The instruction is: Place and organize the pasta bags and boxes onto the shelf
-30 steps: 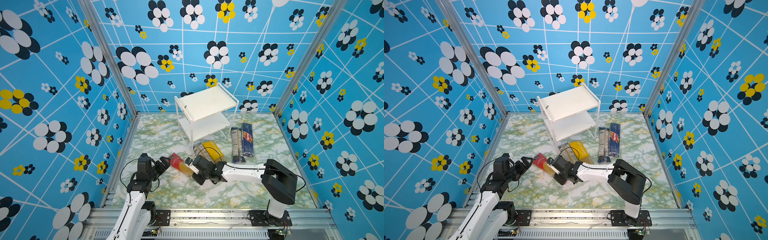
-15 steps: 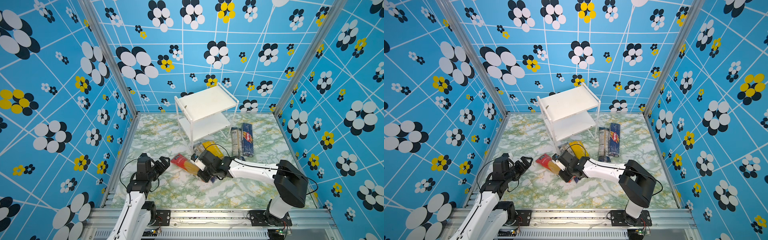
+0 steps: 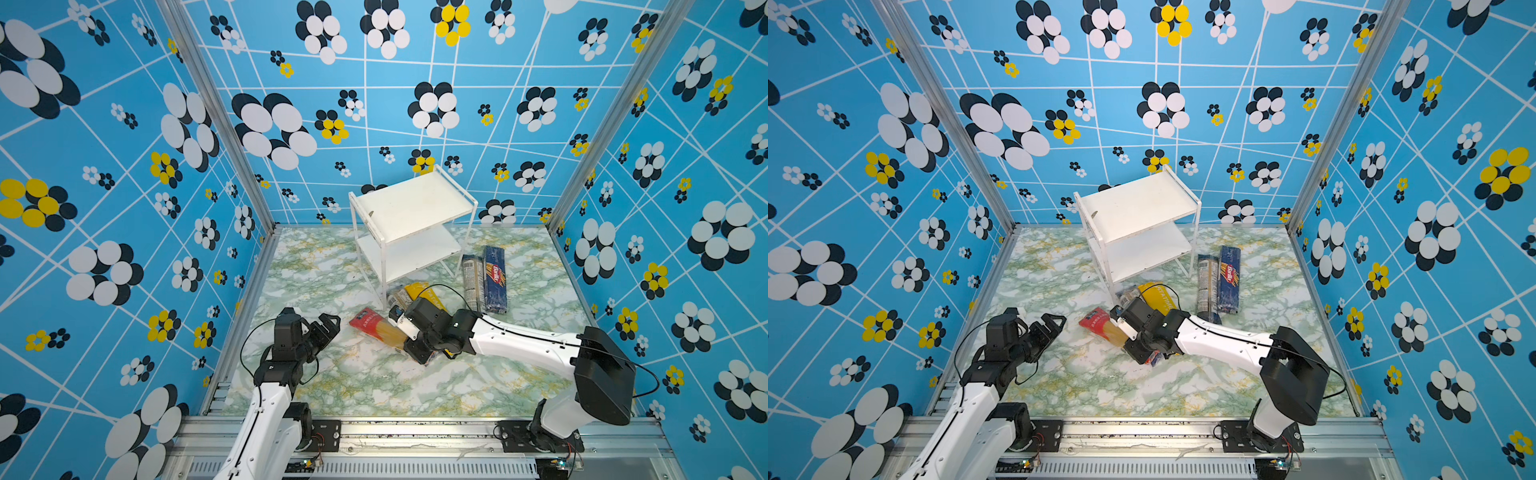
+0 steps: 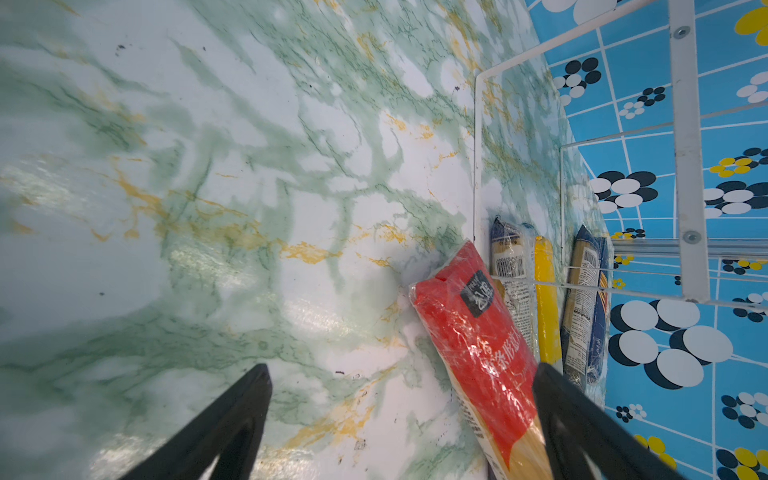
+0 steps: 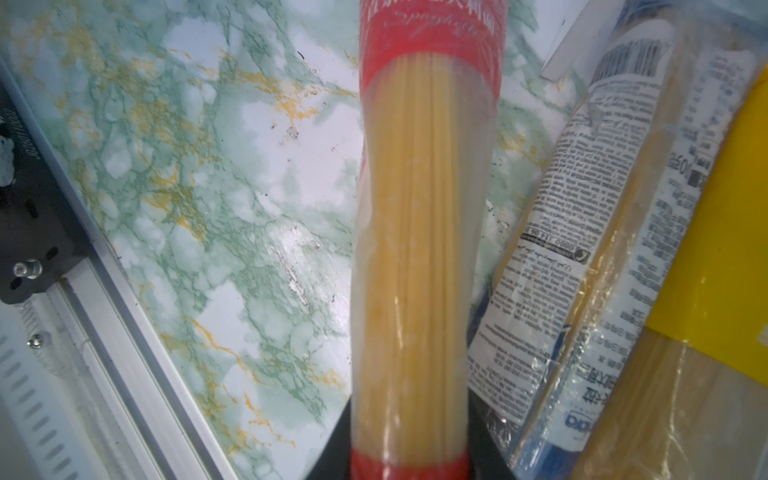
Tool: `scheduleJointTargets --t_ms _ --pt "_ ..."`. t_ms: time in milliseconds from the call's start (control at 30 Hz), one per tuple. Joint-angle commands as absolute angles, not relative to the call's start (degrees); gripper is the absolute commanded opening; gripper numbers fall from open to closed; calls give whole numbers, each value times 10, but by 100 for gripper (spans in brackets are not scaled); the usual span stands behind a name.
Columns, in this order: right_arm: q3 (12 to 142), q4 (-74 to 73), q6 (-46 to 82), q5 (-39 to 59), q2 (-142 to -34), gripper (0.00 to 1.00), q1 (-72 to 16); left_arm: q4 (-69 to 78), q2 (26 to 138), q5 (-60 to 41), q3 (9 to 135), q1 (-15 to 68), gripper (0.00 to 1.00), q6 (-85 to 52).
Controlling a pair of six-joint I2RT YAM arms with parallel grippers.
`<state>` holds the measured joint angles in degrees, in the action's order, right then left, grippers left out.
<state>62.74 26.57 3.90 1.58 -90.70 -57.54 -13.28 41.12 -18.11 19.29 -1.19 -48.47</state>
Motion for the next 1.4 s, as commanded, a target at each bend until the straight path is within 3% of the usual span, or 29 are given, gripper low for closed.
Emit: scheduleJointTargets --t_ms 0,1367 --pt "662 232 47 0 -853 0 -570 -120 411 -190 185 -18 99 -489" --pt "807 490 68 -37 -651 0 -552 -102 402 -221 199 -22 99 -509"
